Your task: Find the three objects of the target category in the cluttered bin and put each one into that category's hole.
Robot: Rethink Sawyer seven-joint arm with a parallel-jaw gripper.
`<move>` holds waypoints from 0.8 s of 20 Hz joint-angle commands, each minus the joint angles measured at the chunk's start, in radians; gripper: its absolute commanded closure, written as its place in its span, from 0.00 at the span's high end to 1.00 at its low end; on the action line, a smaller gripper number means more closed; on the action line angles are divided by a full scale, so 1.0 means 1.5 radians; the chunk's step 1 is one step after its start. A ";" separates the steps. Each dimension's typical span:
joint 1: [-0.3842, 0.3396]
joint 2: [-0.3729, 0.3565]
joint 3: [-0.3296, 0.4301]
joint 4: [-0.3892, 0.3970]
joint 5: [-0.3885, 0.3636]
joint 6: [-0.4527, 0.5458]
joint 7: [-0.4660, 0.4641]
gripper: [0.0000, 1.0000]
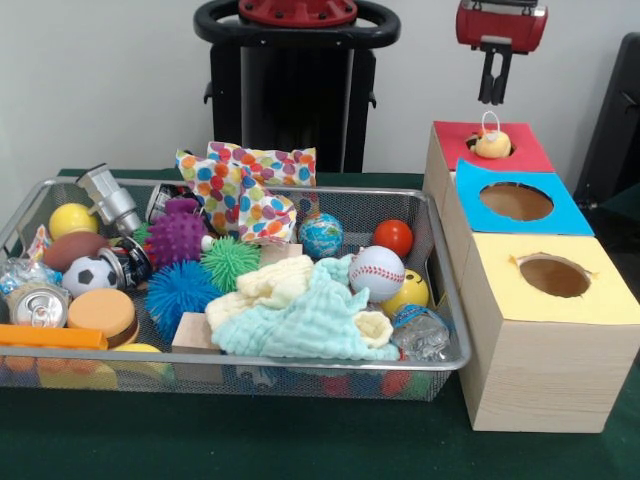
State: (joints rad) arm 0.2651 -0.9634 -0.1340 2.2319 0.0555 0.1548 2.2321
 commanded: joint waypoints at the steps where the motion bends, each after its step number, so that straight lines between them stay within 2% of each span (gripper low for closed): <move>1: -0.008 -0.013 0.003 -0.086 0.034 0.091 0.085 0.00; 10: -0.007 -0.017 0.011 -0.103 0.039 0.099 0.088 0.00; 16: -0.001 0.001 0.012 -0.113 0.042 0.088 0.092 0.00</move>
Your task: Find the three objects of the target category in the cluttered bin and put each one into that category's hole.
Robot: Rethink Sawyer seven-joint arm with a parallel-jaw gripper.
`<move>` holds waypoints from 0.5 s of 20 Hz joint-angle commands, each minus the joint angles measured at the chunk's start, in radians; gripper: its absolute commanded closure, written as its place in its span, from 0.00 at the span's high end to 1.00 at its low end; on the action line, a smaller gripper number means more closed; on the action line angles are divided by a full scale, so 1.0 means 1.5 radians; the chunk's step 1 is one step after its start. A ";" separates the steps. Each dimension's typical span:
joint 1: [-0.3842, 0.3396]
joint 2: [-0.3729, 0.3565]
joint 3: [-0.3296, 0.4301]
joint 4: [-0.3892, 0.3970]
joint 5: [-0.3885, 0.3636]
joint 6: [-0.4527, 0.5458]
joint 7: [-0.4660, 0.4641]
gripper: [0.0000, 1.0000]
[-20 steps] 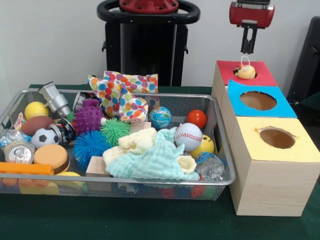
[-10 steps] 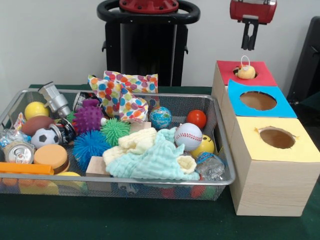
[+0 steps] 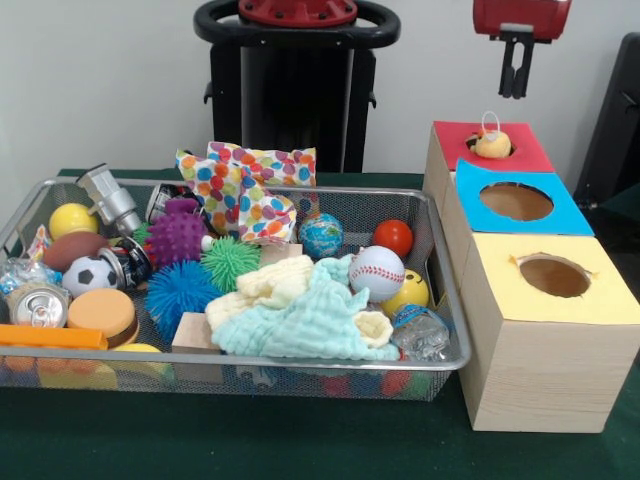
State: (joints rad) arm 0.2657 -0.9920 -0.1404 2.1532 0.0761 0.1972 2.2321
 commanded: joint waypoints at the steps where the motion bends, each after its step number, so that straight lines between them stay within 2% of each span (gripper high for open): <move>1: 0.002 0.025 0.015 -0.065 0.028 0.057 0.093 0.00; 6: -0.016 0.040 0.029 -0.073 0.027 0.041 0.082 0.00; 10: -0.008 0.061 0.015 -0.096 0.023 0.035 0.083 0.00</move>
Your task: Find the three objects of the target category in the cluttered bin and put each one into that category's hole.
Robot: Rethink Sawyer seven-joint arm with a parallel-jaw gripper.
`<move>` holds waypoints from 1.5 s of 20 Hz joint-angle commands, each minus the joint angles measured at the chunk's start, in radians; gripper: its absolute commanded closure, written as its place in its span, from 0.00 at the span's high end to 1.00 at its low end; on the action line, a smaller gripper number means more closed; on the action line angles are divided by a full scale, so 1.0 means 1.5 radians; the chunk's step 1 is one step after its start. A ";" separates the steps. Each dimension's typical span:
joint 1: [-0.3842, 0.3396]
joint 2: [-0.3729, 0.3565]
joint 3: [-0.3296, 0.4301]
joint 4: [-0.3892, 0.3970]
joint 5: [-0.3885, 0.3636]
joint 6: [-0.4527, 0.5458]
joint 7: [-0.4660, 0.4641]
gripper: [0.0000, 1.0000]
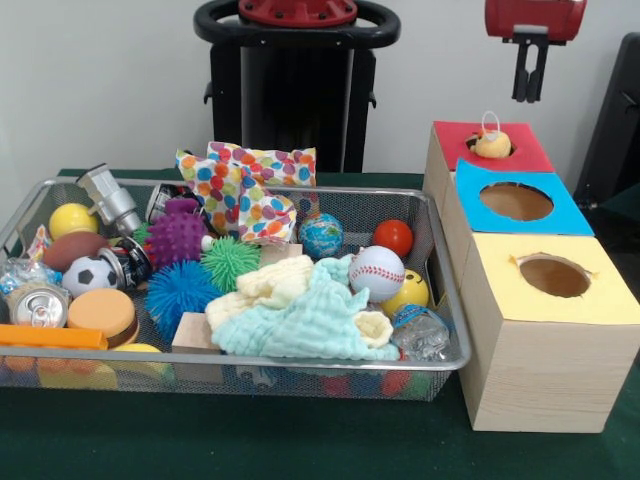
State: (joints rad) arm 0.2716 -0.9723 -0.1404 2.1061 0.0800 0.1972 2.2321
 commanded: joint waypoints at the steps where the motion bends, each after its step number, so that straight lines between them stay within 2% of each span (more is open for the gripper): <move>1: -0.013 0.053 0.015 -0.067 0.018 0.033 0.082 0.00; 7: -0.026 0.086 0.022 -0.068 0.009 -0.021 0.081 0.00; 20: -0.057 0.120 0.034 -0.050 -0.012 -0.087 0.076 0.00; 26: -0.048 0.136 0.028 -0.050 -0.009 -0.103 0.079 0.00; 30: -0.022 0.151 0.015 -0.042 0.002 -0.127 0.097 0.00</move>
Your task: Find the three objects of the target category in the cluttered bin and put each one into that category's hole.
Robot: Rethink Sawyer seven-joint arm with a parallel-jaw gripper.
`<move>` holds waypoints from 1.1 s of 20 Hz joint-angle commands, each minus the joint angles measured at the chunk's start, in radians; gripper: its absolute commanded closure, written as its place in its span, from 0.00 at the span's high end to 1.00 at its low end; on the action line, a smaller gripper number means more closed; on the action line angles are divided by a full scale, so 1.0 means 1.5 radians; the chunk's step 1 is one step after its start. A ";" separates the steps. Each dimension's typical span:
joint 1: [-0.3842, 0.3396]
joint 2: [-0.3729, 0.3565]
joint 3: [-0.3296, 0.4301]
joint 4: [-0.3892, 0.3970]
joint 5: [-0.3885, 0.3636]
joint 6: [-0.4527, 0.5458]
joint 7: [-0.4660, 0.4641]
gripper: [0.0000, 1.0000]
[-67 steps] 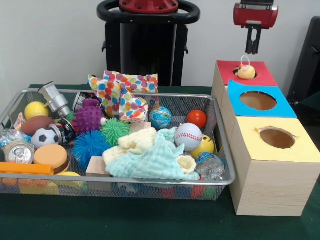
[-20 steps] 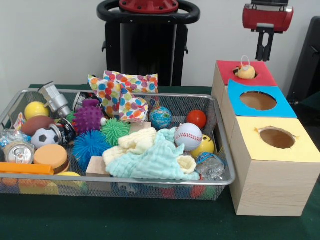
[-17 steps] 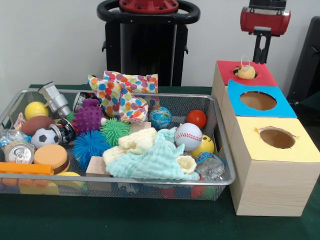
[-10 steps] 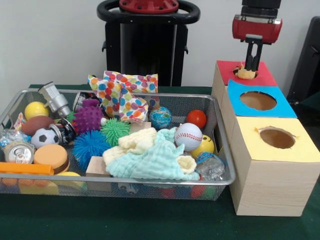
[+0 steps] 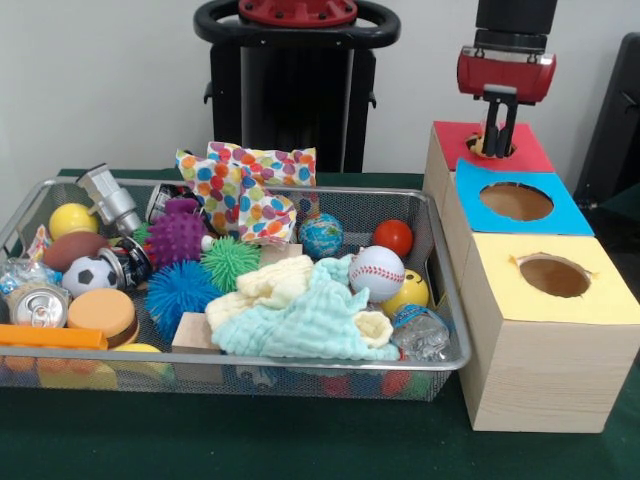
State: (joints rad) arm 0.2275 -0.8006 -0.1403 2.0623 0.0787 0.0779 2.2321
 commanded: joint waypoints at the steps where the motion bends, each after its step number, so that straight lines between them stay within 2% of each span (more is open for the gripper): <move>1: 0.005 0.048 0.020 -0.013 0.006 -0.053 0.100 0.00; 7: 0.017 0.072 0.034 0.002 0.022 -0.065 0.118 0.00; 11: -0.002 0.079 0.064 0.025 0.015 -0.079 0.121 0.00; 22: -0.027 0.076 0.070 0.057 -0.010 -0.099 0.106 0.00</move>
State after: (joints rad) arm 0.2412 -0.7652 -0.1335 2.0884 0.0791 -0.0179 2.2321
